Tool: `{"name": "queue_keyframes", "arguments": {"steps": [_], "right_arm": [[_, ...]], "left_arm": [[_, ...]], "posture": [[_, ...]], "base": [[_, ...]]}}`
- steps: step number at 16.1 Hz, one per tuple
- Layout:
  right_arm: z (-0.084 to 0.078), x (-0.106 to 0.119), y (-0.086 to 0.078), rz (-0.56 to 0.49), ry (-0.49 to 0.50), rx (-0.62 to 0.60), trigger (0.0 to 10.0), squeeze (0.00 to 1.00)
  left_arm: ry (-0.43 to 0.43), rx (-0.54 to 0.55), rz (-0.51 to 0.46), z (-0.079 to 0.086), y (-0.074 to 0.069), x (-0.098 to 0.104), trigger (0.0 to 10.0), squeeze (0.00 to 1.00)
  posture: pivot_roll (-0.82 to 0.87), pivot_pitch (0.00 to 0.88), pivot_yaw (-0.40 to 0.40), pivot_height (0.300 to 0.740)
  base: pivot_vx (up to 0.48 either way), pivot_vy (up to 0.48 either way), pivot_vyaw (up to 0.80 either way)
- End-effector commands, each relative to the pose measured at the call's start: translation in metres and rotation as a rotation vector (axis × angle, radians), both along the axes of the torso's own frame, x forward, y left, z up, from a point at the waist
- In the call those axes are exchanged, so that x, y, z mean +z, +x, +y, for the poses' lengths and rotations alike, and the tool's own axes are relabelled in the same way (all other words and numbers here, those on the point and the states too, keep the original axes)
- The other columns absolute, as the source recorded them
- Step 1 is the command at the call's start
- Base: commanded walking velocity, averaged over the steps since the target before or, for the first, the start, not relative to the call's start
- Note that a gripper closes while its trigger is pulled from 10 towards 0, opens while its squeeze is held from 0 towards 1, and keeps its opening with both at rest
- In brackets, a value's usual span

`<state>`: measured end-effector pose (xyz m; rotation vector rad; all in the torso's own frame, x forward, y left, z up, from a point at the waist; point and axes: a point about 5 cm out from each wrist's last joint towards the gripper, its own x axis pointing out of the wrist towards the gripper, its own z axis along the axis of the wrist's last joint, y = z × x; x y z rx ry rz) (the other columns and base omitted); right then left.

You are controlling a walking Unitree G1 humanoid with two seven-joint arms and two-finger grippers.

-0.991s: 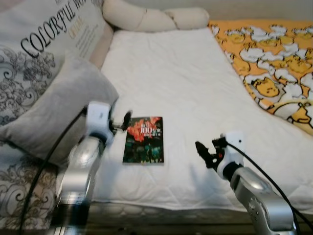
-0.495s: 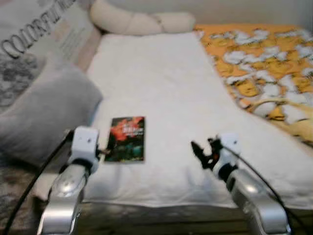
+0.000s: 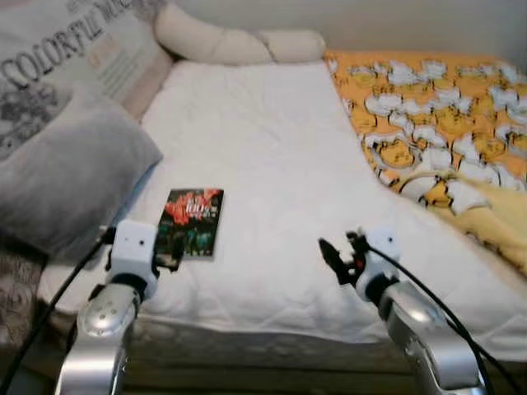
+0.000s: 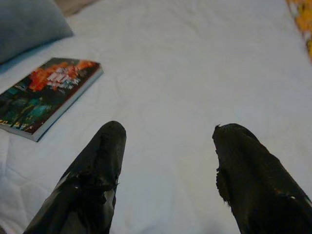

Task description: Clean up the room

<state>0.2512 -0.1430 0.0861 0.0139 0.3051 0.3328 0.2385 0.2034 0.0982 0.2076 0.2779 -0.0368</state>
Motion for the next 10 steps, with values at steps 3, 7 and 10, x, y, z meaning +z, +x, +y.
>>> {"name": "queue_keyframes", "arguments": {"steps": [3, 7, 10], "right_arm": [[-0.0096, -0.0007, 0.0028, -0.008, -0.006, -0.038, 10.0, 0.00], [-0.0054, 0.0000, 0.0050, -0.005, -0.004, -0.040, 10.0, 0.00], [-0.0081, -0.0047, 0.0033, 0.014, -0.006, -0.053, 10.0, 0.00]], "left_arm": [[0.006, -0.027, -0.006, -0.0056, 0.0037, 0.0043, 10.0, 1.00], [0.011, -0.046, 0.004, -0.0080, 0.0064, 0.0035, 10.0, 1.00], [0.013, -0.050, 0.006, -0.0114, 0.0053, 0.0031, 10.0, 1.00]], "posture": [[-0.08, 0.000, 0.019, 0.740], [-0.11, 0.000, 0.028, 0.740], [-0.09, 0.000, 0.021, 0.740]], "base": [[0.000, -0.453, 0.00], [0.000, -0.457, 0.00], [0.000, -0.454, 0.00]]}}
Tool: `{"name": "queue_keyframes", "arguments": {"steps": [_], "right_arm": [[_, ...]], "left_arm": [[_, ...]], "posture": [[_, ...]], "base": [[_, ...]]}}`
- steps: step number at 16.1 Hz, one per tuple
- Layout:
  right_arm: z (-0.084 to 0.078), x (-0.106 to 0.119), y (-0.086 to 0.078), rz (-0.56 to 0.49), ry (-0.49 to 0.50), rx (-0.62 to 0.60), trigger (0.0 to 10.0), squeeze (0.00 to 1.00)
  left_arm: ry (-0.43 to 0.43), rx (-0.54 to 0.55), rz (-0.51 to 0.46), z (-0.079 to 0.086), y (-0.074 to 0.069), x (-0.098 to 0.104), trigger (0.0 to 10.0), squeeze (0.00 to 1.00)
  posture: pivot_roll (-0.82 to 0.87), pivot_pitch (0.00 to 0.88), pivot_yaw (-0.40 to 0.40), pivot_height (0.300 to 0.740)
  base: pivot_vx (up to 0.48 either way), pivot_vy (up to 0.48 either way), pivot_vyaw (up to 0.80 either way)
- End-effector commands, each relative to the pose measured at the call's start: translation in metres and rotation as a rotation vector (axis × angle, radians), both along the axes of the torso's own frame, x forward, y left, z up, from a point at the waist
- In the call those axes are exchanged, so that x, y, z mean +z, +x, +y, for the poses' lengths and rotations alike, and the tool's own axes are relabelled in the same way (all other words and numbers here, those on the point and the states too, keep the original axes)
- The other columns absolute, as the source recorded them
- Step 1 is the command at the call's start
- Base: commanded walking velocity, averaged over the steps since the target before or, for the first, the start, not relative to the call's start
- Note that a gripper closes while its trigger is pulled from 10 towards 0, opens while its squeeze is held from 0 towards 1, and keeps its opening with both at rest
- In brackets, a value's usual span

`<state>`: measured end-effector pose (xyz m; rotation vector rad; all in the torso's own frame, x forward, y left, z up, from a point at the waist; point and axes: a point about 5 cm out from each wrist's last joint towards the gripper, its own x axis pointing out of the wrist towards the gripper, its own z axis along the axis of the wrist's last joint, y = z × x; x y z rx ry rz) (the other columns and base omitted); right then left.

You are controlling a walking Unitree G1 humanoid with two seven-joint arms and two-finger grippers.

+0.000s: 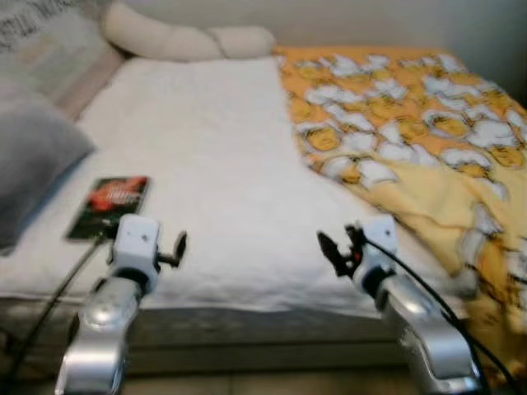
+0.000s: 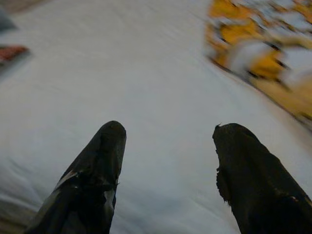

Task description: Clean up the room

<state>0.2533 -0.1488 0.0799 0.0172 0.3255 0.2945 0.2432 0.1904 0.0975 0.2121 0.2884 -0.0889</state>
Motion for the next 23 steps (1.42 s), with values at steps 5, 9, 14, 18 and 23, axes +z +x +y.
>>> {"name": "queue_keyframes", "arguments": {"steps": [5, 9, 14, 18, 23], "right_arm": [[-0.0065, 0.0029, 0.0057, -0.008, -0.022, -0.039, 10.0, 0.00], [-0.0080, 0.0016, 0.0051, -0.001, -0.025, -0.047, 10.0, 0.00], [-0.0063, -0.0001, 0.0032, 0.008, -0.027, -0.040, 10.0, 0.00], [-0.0064, 0.0026, 0.0051, 0.006, -0.031, -0.033, 10.0, 0.00], [-0.0002, 0.0007, 0.0046, 0.022, -0.028, -0.013, 10.0, 0.00]], "left_arm": [[0.022, -0.014, 0.001, 0.0026, 0.0013, 0.0034, 10.0, 1.00], [0.023, -0.015, 0.001, 0.0027, 0.0025, 0.0036, 10.0, 1.00], [0.017, -0.022, -0.001, -0.0008, 0.0027, 0.0036, 10.0, 1.00], [-0.005, 0.021, -0.038, 0.0024, 0.0061, 0.0078, 10.0, 1.00], [-0.048, -0.014, -0.047, -0.0018, 0.0071, 0.0096, 10.0, 1.00]], "posture": [[-0.11, 0.000, 0.043, 0.740], [-0.11, 0.000, 0.043, 0.740], [-0.11, 0.000, 0.048, 0.740], [-0.11, 0.000, 0.042, 0.740], [-0.11, 0.000, 0.042, 0.740]], "base": [[0.000, -0.453, 0.00], [0.000, -0.453, 0.00], [0.000, -0.456, 0.00], [0.000, -0.112, 0.00], [0.115, 0.000, 0.00]]}}
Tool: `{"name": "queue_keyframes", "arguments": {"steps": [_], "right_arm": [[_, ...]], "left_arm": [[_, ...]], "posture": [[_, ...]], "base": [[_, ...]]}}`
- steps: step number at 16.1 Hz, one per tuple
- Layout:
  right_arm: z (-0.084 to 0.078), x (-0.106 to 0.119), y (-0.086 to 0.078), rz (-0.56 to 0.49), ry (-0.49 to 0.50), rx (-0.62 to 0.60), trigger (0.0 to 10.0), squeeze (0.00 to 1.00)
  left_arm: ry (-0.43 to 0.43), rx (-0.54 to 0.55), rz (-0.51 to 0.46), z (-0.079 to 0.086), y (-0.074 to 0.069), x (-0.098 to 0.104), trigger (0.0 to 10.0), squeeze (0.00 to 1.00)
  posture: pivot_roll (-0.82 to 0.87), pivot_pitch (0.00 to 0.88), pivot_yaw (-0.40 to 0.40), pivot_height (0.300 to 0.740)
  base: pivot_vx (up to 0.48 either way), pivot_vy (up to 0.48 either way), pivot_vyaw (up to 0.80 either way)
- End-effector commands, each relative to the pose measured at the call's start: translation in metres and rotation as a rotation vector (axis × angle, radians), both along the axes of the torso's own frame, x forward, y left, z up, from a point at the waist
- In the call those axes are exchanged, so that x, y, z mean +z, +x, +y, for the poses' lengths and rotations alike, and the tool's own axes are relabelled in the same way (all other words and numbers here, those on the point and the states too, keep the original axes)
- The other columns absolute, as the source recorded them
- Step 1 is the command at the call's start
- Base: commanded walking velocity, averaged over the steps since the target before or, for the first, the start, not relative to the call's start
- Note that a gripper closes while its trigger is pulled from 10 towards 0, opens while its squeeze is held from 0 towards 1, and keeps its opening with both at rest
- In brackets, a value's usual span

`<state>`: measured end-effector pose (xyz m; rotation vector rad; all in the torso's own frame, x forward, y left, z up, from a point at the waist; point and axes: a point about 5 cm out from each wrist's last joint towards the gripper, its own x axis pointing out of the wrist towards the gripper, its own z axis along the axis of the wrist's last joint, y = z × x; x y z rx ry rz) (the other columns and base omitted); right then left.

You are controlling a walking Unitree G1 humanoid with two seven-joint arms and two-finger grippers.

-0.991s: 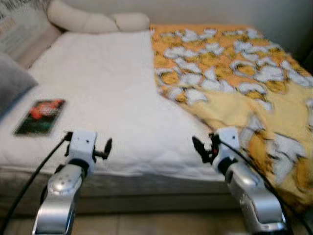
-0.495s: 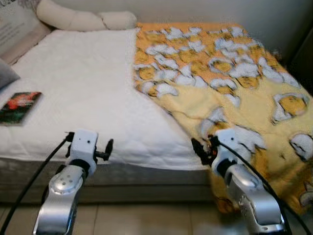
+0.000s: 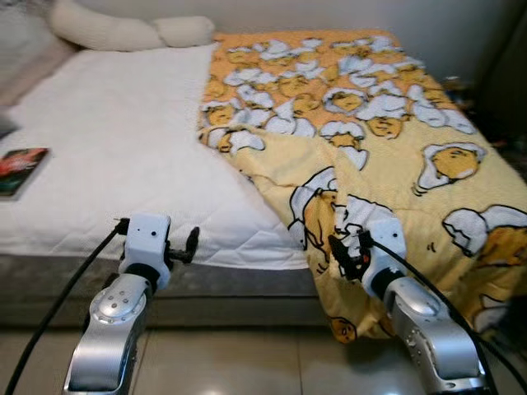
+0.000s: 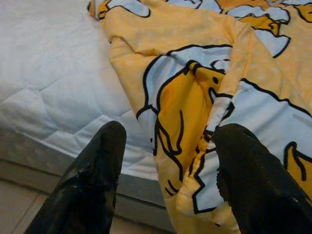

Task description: Clean up the room

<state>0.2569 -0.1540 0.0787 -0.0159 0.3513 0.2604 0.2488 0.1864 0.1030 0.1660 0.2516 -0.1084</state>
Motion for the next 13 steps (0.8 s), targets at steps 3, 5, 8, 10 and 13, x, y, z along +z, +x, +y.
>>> {"name": "queue_keyframes", "arguments": {"steps": [3, 5, 8, 10, 13], "right_arm": [[0.0044, 0.0022, 0.0020, 0.004, 0.011, 0.013, 10.0, 0.00], [0.0035, 0.0029, 0.0027, -0.003, -0.001, 0.018, 10.0, 0.00], [0.0043, 0.0030, 0.0033, -0.002, -0.001, 0.019, 10.0, 0.00], [0.0051, 0.0033, 0.0036, -0.003, -0.004, 0.026, 10.0, 0.00], [0.0058, 0.0036, 0.0048, -0.003, -0.006, 0.026, 10.0, 0.00]], "left_arm": [[-0.002, -0.014, -0.011, -0.0002, 0.0018, 0.0036, 10.0, 1.00], [-0.003, -0.016, -0.009, 0.0003, 0.0014, 0.0028, 10.0, 1.00], [-0.003, -0.017, -0.009, 0.0005, 0.0018, 0.0030, 10.0, 1.00], [-0.001, -0.027, -0.007, 0.0000, 0.0019, 0.0023, 10.0, 1.00], [0.003, -0.037, -0.002, 0.0000, 0.0017, 0.0012, 10.0, 1.00]], "posture": [[-0.11, 0.000, 0.044, 0.740], [-0.11, 0.000, 0.042, 0.740], [-0.11, 0.000, 0.043, 0.740], [-0.11, 0.000, 0.045, 0.740], [-0.11, 0.000, 0.042, 0.740]], "base": [[0.299, 0.000, -0.45], [0.302, 0.000, 0.00], [0.299, 0.000, 0.00], [0.302, 0.000, 0.00], [0.299, 0.000, 0.00]]}}
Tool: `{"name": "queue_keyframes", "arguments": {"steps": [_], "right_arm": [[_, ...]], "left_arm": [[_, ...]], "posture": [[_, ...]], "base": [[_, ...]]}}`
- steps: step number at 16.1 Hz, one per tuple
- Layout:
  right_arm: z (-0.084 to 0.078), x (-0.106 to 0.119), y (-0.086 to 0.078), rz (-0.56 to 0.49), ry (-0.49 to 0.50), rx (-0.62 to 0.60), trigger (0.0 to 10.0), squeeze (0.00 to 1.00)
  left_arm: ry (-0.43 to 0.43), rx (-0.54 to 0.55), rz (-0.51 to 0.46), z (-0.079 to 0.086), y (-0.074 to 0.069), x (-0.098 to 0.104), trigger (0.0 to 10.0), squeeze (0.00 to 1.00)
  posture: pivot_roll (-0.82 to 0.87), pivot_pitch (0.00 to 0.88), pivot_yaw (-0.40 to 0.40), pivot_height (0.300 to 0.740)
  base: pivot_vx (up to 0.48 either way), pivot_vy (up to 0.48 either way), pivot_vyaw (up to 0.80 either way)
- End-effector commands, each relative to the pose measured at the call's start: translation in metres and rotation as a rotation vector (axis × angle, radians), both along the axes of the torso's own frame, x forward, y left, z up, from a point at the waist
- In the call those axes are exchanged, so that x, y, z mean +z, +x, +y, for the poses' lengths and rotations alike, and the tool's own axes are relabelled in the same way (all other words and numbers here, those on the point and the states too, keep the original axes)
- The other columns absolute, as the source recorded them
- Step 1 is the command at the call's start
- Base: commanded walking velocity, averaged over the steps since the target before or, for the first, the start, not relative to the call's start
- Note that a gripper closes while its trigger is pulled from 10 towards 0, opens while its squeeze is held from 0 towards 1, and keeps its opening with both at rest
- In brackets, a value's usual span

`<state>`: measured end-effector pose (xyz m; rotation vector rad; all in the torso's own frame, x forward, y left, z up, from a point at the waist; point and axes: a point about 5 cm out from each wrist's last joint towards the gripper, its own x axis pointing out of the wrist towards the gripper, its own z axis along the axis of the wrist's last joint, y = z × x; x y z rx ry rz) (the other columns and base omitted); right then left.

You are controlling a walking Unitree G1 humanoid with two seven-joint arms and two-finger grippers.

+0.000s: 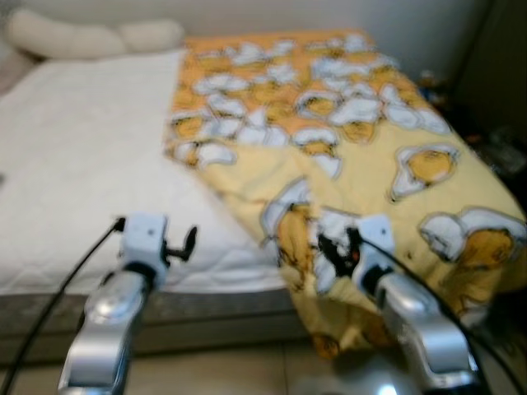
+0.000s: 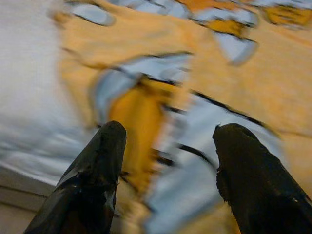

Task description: Clean up the room

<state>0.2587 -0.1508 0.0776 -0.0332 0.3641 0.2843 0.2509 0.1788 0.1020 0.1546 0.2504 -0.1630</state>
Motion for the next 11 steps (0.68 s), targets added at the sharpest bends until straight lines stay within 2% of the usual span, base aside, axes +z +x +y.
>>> {"name": "queue_keyframes", "arguments": {"steps": [1, 6, 11], "right_arm": [[0.003, 0.004, 0.003, -0.011, 0.005, -0.002, 10.0, 0.00], [0.004, 0.000, 0.005, 0.022, -0.009, -0.021, 10.0, 0.00], [0.010, -0.002, 0.014, 0.052, -0.031, -0.013, 10.0, 0.00]], "left_arm": [[0.022, 0.013, -0.006, 0.008, 0.000, 0.002, 10.0, 1.00], [0.026, 0.003, -0.002, 0.007, -0.002, 0.002, 10.0, 1.00], [0.045, -0.019, -0.003, 0.009, 0.002, 0.005, 10.0, 1.00]], "posture": [[-0.11, 0.000, 0.040, 0.740], [-0.10, 0.000, 0.035, 0.740], [-0.09, 0.000, 0.031, 0.740]], "base": [[0.300, 0.000, 0.00], [0.299, 0.000, 0.00], [0.297, 0.000, 0.00]]}}
